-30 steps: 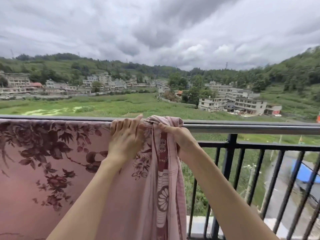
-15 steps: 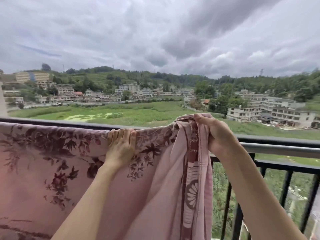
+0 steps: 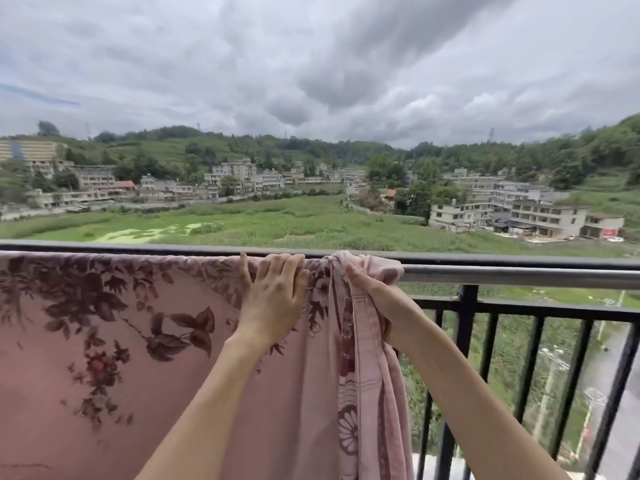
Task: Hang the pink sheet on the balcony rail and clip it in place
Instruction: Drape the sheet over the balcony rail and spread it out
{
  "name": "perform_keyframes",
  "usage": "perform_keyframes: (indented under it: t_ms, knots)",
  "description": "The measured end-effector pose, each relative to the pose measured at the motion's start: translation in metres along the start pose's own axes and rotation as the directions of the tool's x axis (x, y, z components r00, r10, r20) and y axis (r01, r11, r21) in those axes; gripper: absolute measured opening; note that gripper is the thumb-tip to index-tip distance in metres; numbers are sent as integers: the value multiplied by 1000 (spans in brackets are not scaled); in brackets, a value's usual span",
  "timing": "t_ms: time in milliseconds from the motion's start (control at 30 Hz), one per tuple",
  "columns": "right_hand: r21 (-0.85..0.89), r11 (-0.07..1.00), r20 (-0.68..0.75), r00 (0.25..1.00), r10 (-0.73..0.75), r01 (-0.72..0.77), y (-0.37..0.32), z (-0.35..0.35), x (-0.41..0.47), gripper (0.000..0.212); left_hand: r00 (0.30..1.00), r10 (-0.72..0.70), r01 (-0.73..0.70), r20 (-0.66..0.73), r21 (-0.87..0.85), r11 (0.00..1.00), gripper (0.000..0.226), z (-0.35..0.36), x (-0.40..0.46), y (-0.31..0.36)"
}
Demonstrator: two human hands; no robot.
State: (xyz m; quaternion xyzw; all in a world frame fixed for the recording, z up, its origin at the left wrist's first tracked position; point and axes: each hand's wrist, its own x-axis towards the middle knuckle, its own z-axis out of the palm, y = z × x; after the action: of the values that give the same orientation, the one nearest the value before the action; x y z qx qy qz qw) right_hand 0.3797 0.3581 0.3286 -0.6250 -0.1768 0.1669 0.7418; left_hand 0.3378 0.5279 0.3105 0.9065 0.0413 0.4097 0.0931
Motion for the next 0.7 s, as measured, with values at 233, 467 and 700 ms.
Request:
perform_keyframes:
  t_ms: [233, 467, 700]
  knots:
    - [164, 971, -194, 971, -139, 172, -38, -49, -13, 16, 997, -64, 65, -41, 26, 998, 34, 13, 4, -8]
    - [89, 950, -265, 927, -266, 298, -28, -89, -34, 13, 992, -120, 121, -30, 31, 992, 33, 16, 7, 0]
    - [129, 970, -326, 933, -154, 205, -26, -108, -47, 10, 994, -109, 105, 27, 109, 988, 34, 11, 6, -3]
